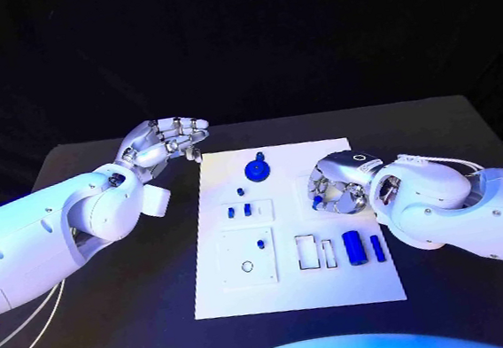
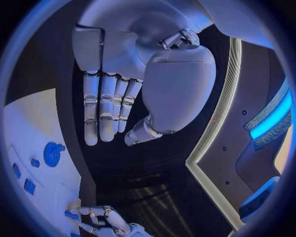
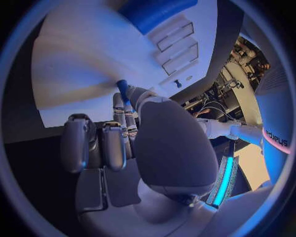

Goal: Assemble the parts on the task board

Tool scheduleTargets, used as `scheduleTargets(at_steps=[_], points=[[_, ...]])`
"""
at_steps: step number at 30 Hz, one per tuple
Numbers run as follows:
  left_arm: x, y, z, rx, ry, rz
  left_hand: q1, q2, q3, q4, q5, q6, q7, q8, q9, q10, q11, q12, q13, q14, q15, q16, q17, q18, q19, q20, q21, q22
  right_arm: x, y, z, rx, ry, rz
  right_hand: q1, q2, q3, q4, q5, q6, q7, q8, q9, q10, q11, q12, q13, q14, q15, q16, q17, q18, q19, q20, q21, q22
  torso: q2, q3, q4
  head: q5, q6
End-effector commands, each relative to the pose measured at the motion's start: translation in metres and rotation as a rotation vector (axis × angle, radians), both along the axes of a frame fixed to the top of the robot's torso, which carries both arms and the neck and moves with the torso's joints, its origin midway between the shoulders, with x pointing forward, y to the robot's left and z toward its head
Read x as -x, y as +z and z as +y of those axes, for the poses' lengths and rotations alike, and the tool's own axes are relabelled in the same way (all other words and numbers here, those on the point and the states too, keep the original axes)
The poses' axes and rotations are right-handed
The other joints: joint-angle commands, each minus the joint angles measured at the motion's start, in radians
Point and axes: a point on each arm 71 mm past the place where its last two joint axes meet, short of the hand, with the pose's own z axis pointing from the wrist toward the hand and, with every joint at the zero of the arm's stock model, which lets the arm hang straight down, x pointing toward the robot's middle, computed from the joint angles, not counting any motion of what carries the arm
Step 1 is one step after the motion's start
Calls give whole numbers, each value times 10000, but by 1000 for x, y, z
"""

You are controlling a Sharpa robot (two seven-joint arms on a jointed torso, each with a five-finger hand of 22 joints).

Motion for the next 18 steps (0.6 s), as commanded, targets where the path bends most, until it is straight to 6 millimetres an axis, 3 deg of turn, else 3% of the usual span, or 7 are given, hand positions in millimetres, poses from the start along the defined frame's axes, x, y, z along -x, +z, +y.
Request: scheduleTargets(at_steps=[1, 18], points=[[1, 1, -2, 74, -171, -21, 41, 27, -24, -43, 32, -38, -3, 32, -16, -59, -13, -47, -9, -51, 36, -43, -17, 145, -21, 43, 60, 16, 1, -3, -1, 240, -51, 39, 9, 210, 86, 21, -5, 66, 6, 39, 79, 200, -105, -30, 32, 510, -56, 57, 11, -111, 413, -88, 56, 1643, -4, 3, -2, -7, -1], [0, 0, -1, 55, -133, -19, 42, 27, -25, -45, 31, -41, -1, 35, -17, -60, -12, -46, -12, -52, 36, -43, -17, 146, -22, 43, 61, 17, 4, 5, -3, -772, -387, -294, -270, 180, 264, 27, 55, 16, -17, 124, 247, 328, -115, -145, 69, 516, -63, 66, 23, -147, 463, -96, 256, 1731, -19, -1, 3, -52, 0]])
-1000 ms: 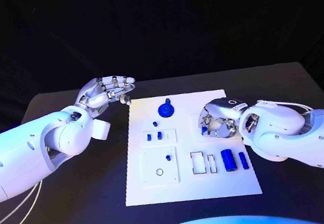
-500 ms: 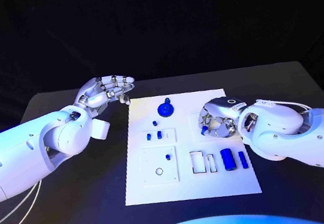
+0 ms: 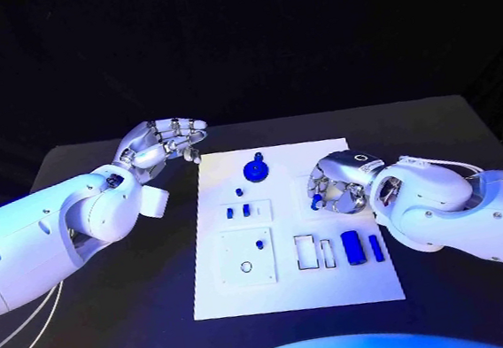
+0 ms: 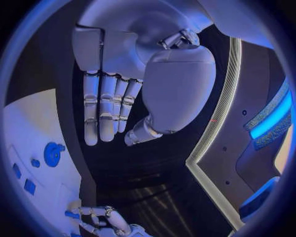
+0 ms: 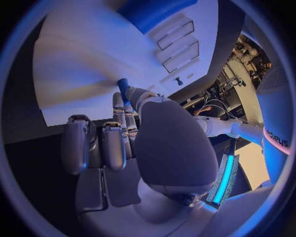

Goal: Assemble the parts on the task board

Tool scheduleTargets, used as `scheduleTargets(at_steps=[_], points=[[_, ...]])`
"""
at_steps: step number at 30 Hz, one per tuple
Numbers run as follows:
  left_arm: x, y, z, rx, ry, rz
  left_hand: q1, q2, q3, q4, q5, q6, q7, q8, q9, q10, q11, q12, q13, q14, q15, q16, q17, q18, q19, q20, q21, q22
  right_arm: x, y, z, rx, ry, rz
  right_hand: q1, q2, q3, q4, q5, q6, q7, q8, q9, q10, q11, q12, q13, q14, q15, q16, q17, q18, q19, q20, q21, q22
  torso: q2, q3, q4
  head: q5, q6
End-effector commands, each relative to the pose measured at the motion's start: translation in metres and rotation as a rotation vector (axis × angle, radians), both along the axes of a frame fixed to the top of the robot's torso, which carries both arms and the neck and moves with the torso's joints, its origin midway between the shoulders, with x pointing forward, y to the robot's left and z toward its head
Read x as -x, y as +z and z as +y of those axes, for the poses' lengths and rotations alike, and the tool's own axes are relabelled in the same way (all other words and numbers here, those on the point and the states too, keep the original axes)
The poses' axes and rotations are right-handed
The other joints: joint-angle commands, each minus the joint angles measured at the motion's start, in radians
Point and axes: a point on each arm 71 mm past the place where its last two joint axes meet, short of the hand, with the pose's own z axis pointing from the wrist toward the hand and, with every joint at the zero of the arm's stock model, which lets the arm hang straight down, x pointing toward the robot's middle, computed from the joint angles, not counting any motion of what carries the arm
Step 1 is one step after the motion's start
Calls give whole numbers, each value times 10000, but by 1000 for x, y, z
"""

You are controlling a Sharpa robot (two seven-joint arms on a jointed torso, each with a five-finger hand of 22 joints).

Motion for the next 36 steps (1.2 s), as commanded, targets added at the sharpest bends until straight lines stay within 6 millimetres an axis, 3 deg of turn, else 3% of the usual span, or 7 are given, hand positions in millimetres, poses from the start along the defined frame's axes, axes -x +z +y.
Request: scheduleTargets(at_steps=[1, 14, 22, 27, 32, 36], points=[[0, 1, -2, 71, -145, -38, 42, 27, -25, -45, 31, -41, -1, 36, -17, -60, -12, -46, -13, -52, 36, -43, -9, 146, -22, 43, 61, 9, 1, 6, 0, -571, -135, -108, -124, 6, 49, -1, -14, 94, -2, 107, 189, 225, -148, -65, 7, 516, -64, 27, -2, -148, 464, -97, 41, 1735, -12, -6, 5, -1, 1], [-1, 0, -3, 80, -148, -41, 45, 35, -23, -47, 32, -47, 2, 42, -18, -62, -10, -43, -20, -53, 36, -42, -10, 147, -24, 44, 64, 10, 10, 38, 9, -1453, 110, -64, -143, -11, 82, -19, -15, 87, -8, 124, 219, 238, -156, -91, 11, 522, -68, 41, 26, -153, 471, -99, 71, 1749, -16, -13, -3, 28, 21], [-1, -1, -6, 118, -219, -35, 45, 35, -23, -47, 32, -47, 2, 42, -18, -62, -10, -43, -20, -53, 36, -42, -10, 147, -24, 44, 64, 10, 25, 34, 50, -1709, 1250, 397, -161, -29, 100, -32, -7, 76, -4, 131, 239, 240, -154, -112, 13, 518, -69, 32, 6, -151, 469, -100, 60, 1747, -24, 3, -23, 172, 3], [-2, -1, -9, 145, -274, -20, 45, 35, -23, -47, 32, -47, 2, 42, -18, -62, -10, -43, -20, -53, 36, -42, -10, 147, -24, 44, 64, 10, 40, 25, 82, -1956, 2123, 689, -161, -35, 105, -39, -4, 72, -2, 132, 244, 238, -154, -119, 13, 515, -69, 24, -12, -145, 462, -101, 31, 1738, -18, 5, 15, 243, 10], [-2, -2, -10, 157, -315, 0, 45, 35, -23, -47, 32, -47, 2, 42, -18, -62, -10, -43, -20, -53, 36, -42, -10, 147, -24, 44, 64, 10, 51, 18, 103, -2090, 2694, 881, -166, -51, 113, -53, -3, 62, 4, 134, 253, 234, -151, -133, 14, 510, -69, 14, -32, -138, 453, -101, -12, 1724, 3, -16, 32, 331, -6], [-1, -2, -11, 157, -320, 7, 45, 35, -23, -47, 32, -47, 2, 42, -18, -62, -10, -43, -20, -53, 36, -42, -10, 147, -24, 44, 64, 10, 54, 10, 111, -2017, 2893, 1065, -172, -59, 117, -58, -5, 58, 8, 135, 258, 232, -148, -140, 14, 510, -67, 14, -30, -139, 453, -101, -8, 1726, 1, -31, 7, 408, -35]])
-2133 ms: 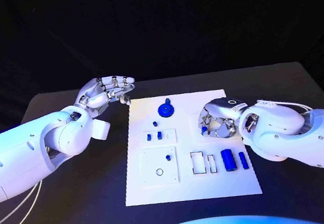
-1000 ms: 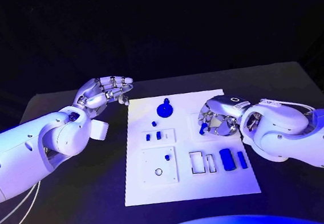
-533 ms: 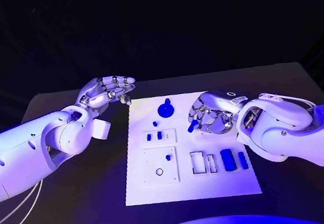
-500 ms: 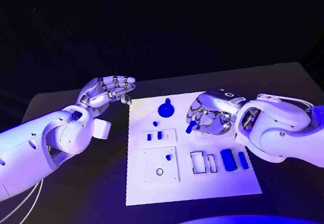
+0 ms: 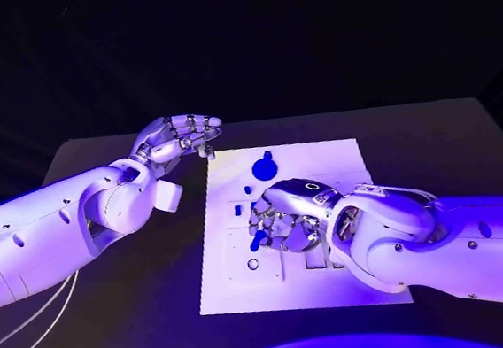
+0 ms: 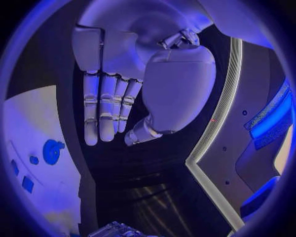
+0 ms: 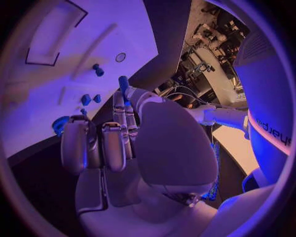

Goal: Assemble the parts on the task board

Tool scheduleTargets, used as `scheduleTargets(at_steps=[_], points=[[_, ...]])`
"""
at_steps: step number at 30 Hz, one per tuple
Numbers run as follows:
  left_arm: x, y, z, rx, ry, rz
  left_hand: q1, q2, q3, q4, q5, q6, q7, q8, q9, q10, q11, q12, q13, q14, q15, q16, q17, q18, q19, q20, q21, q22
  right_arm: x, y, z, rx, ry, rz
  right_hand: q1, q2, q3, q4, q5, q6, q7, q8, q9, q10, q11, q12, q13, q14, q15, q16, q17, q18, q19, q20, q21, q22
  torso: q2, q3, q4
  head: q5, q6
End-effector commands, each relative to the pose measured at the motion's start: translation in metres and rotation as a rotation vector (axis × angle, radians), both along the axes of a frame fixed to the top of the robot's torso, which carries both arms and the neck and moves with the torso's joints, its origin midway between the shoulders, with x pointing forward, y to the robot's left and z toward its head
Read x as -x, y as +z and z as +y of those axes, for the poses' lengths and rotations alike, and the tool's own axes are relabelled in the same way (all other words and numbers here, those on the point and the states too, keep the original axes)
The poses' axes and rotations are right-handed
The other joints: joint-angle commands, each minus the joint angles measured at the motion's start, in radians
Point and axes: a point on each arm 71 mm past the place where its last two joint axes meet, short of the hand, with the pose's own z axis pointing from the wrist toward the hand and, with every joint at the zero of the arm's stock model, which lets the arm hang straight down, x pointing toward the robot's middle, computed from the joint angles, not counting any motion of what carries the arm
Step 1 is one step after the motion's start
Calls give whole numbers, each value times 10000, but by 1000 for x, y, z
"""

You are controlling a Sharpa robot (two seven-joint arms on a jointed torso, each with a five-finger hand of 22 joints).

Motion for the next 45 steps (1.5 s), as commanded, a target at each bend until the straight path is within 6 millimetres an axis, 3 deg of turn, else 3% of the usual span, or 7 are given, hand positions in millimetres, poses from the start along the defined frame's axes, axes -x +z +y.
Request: scheduleTargets(at_steps=[1, 14, 39, 45], points=[[1, 0, -3, 123, -197, -23, 45, 35, -23, -48, 32, -47, 2, 42, -11, -62, -10, -43, -10, -53, 36, -42, -12, 147, -23, 44, 64, 14, 3, -6, 4, 209, 432, 17, -69, -32, 62, -4, 18, 23, 22, 135, 264, 0, -23, -70, -5, 509, -67, 12, -14, -137, 452, -102, -56, 1720, 10, -18, -14, 78, -35], [1, 0, -2, 120, -195, -17, 52, 49, -20, -54, 32, -48, 2, 60, -11, -62, -9, -35, -22, -54, 37, -40, -13, 147, -26, 45, 70, 18, 7, -30, 12, 624, 545, 186, -95, -60, 69, -18, -8, 9, 31, 139, 281, 2, -17, -91, -1, 511, -62, 19, 2, -138, 452, -99, -54, 1723, 14, 8, -18, 198, -141], [2, 0, -1, 106, -196, 9, 52, 49, -20, -54, 32, -48, 2, 60, -11, -62, -9, -35, -22, -54, 37, -40, -13, 147, -26, 45, 70, 18, 9, -38, 19, 1218, 495, -136, -107, -81, 84, -41, -11, 0, 35, 142, 296, 5, -15, -110, 4, 507, -60, 9, -18, -138, 452, -98, -51, 1726, 15, 12, -17, 213, -231], [2, 0, -1, 103, -198, 14, 52, 49, -20, -54, 32, -48, 2, 60, -11, -62, -9, -35, -22, -54, 37, -40, -13, 147, -26, 45, 70, 18, 11, -39, 22, 1418, 626, -246, -201, -174, 102, -56, -14, -65, 64, 119, 319, -20, 10, -174, 12, 495, -43, -14, -60, -130, 438, -89, -107, 1713, 16, 5, -19, 209, -240]])
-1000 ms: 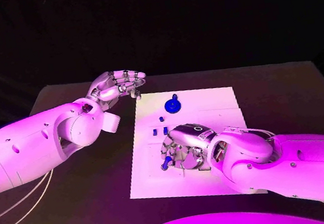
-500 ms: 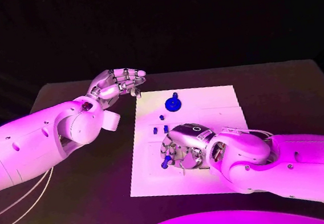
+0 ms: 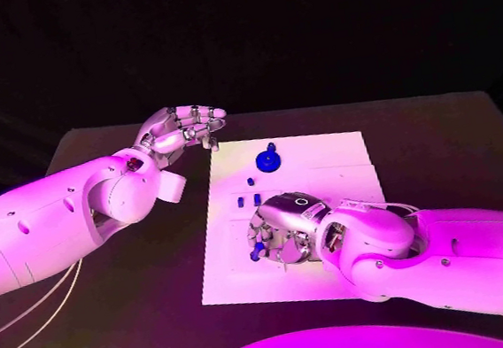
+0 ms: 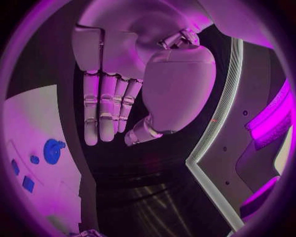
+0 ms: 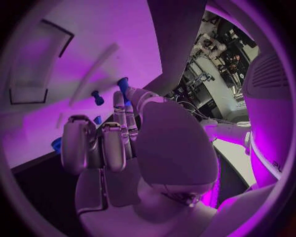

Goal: Assemble the parts on the task board

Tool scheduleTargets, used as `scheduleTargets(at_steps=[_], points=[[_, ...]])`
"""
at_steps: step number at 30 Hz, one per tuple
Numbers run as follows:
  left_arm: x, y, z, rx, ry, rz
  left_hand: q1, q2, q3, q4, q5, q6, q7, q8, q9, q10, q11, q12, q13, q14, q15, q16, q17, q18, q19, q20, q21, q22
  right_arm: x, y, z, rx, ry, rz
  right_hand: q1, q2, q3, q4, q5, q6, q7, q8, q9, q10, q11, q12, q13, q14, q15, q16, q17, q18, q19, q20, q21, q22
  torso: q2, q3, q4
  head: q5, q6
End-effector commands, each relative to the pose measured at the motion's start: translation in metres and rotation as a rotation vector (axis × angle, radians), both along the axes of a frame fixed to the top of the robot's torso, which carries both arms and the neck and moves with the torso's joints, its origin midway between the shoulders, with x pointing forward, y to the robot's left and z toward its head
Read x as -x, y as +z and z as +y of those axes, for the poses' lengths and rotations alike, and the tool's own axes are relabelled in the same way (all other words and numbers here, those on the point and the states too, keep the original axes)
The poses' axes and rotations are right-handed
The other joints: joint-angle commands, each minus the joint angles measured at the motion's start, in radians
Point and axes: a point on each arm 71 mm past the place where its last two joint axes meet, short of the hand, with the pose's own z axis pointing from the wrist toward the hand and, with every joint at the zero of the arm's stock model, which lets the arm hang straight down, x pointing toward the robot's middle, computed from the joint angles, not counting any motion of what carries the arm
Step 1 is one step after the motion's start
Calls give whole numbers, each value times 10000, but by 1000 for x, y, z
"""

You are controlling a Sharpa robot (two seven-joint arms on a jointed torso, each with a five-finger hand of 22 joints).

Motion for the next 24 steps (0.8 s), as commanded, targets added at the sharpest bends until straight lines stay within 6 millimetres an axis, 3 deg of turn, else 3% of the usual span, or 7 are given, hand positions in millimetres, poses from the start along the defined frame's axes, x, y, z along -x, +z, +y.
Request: scheduleTargets(at_steps=[1, 5, 7, 9, 11, 17, 24], points=[[1, 1, -2, 106, -178, -11, 52, 49, -20, -54, 32, -48, 2, 59, -12, -62, -9, -35, -10, -54, 37, -40, -14, 147, -26, 45, 32, 12, 2, -2, 2, 490, 219, -199, -81, -45, 57, 3, 9, 10, 43, 66, 252, -63, -26, -60, 10, 494, -40, -14, -9, -130, 437, -87, -60, 1719, -3, -8, -1, -6, -2], [1, 1, -2, 109, -187, -8, 52, 49, -20, -54, 32, -48, 2, 59, -12, -62, -9, -35, -10, -54, 37, -40, -14, 147, -26, 45, 32, 12, 4, -3, 5, 536, 334, -225, -175, -125, 72, 15, -27, -53, 70, 29, 256, -95, -3, -115, 18, 492, -21, -20, -18, -129, 432, -75, -76, 1719, -5, -9, 6, -13, -2], [1, 1, -2, 108, -186, -7, 52, 49, -20, -54, 32, -48, 2, 59, -12, -62, -9, -35, -10, -54, 37, -40, -14, 147, -26, 45, 32, 12, 5, -4, 6, 511, 393, -218, -377, -312, 48, 91, -9, -255, 152, -103, 218, -189, 58, -211, 23, 492, 33, -17, -14, -126, 421, -43, -111, 1714, -3, -8, 8, -11, -5], [1, 1, -2, 105, -181, -6, 52, 49, -20, -54, 32, -48, 2, 59, -12, -62, -9, -35, -10, -54, 37, -40, -14, 147, -26, 45, 32, 12, 5, -4, 6, 483, 424, -219, -621, -568, -88, 178, 355, -477, 216, -255, 171, -274, 121, -287, 40, 494, 89, -8, -3, -124, 412, 2, -144, 1710, -3, -8, 8, -11, -5], [1, 1, -2, 102, -176, -5, 52, 49, -20, -54, 32, -48, 2, 59, -12, -62, -9, -35, -10, -54, 37, -40, -14, 147, -26, 45, 32, 12, 6, -4, 6, 421, 435, -237, -854, -781, -357, 263, 195, -715, 232, -422, 118, -479, 175, -393, 46, 495, 133, 4, 9, -118, 405, 49, -177, 1707, -7, -8, 1, -8, -5], [1, 0, -1, 97, -196, 20, 52, 49, -20, -54, 32, -48, 2, 59, -12, -62, -9, -35, -10, -54, 37, -40, -14, 147, -26, 45, 32, 12, 5, -3, 5, 210, 262, -340, -936, -805, -1078, 271, -106, -1190, 186, -743, 12, -733, 137, -402, 147, 501, 111, 33, 45, -94, 383, 60, -282, 1689, -12, -12, -4, -20, 1], [1, 0, -1, 92, -227, 42, 42, 53, -29, -58, 29, -47, 1, 96, -11, -72, -7, -25, -37, -61, 40, -39, -17, 147, -35, 49, 40, 18, 6, 0, 2, -94, 33, -474, -925, -788, -1214, 292, -149, -1245, 172, -789, -4, -726, 123, -352, 188, 506, 100, 44, 61, -95, 386, 57, -280, 1693, -12, -6, 1, -65, 55]])
